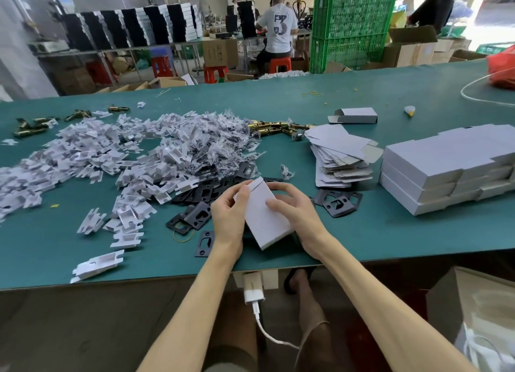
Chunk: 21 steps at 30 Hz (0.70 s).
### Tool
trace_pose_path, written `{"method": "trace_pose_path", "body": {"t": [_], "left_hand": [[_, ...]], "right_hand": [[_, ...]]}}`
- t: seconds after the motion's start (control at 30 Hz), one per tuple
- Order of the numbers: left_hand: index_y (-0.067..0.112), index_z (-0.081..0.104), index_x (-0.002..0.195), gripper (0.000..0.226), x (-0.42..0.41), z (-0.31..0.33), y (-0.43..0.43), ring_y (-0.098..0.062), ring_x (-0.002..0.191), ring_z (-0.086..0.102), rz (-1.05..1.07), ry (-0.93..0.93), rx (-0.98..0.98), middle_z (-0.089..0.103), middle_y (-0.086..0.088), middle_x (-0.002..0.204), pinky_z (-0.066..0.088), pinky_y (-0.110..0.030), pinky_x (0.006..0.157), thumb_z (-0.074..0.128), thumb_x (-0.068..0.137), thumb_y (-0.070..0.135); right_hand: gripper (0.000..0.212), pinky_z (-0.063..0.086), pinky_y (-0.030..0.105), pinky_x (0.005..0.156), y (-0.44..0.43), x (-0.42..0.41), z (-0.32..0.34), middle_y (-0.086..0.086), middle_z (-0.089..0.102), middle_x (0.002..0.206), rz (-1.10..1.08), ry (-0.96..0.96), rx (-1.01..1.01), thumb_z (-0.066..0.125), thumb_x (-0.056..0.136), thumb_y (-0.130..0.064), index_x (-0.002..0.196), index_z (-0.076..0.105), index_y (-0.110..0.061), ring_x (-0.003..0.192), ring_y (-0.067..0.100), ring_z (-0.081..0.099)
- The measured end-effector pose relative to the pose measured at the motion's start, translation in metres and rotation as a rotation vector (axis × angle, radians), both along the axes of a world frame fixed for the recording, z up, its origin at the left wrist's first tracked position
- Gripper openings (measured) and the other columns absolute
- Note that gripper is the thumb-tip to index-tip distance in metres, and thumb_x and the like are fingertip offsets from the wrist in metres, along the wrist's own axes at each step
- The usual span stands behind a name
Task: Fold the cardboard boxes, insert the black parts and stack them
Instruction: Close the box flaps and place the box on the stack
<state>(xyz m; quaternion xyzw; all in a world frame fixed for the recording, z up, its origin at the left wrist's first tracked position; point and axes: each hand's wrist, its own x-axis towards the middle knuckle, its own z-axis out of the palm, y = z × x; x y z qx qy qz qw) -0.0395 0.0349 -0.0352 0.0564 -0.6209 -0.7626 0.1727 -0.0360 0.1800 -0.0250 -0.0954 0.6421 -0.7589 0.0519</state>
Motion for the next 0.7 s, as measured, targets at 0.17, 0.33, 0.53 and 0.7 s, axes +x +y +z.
{"method": "trace_pose_path", "body": {"t": [0.17,0.33,0.53,0.7], "left_hand": [[0.026,0.080,0.098,0.018,-0.004,-0.003,-0.004,-0.011,0.076,0.066,0.143,0.001,0.024,0.078,0.008,0.086,0.053,-0.033,0.064,0.063,0.103,0.020],[0.032,0.077,0.099,0.019,-0.007,-0.007,-0.011,-0.016,0.083,0.063,0.323,0.027,0.100,0.074,0.004,0.095,0.049,-0.042,0.070,0.060,0.104,0.027],[0.040,0.082,0.096,0.026,-0.004,-0.003,-0.009,-0.009,0.083,0.066,0.231,0.014,0.155,0.078,0.012,0.093,0.053,-0.033,0.069,0.060,0.103,0.027],[0.040,0.083,0.097,0.029,-0.002,0.002,-0.002,-0.005,0.091,0.072,0.056,0.031,0.193,0.080,0.009,0.103,0.058,-0.022,0.070,0.063,0.104,0.020]], "right_hand": [[0.046,0.055,0.027,0.086,0.001,-0.003,-0.005,0.000,0.072,0.120,0.002,0.040,0.029,0.083,0.083,-0.026,0.125,0.065,-0.020,0.102,0.012,0.071],[0.042,0.052,0.020,0.086,-0.002,-0.004,-0.007,-0.002,0.074,0.112,0.103,0.081,0.134,0.081,0.082,-0.030,0.123,0.068,-0.033,0.101,0.010,0.071],[0.037,0.057,0.039,0.095,0.003,-0.005,-0.008,0.011,0.075,0.114,0.054,0.022,-0.036,0.079,0.087,-0.027,0.123,0.072,-0.026,0.101,0.021,0.069],[0.025,0.054,0.033,0.080,0.004,-0.006,-0.005,0.006,0.072,0.110,-0.122,-0.092,-0.274,0.065,0.098,-0.029,0.118,0.072,-0.015,0.097,0.018,0.063]]}}
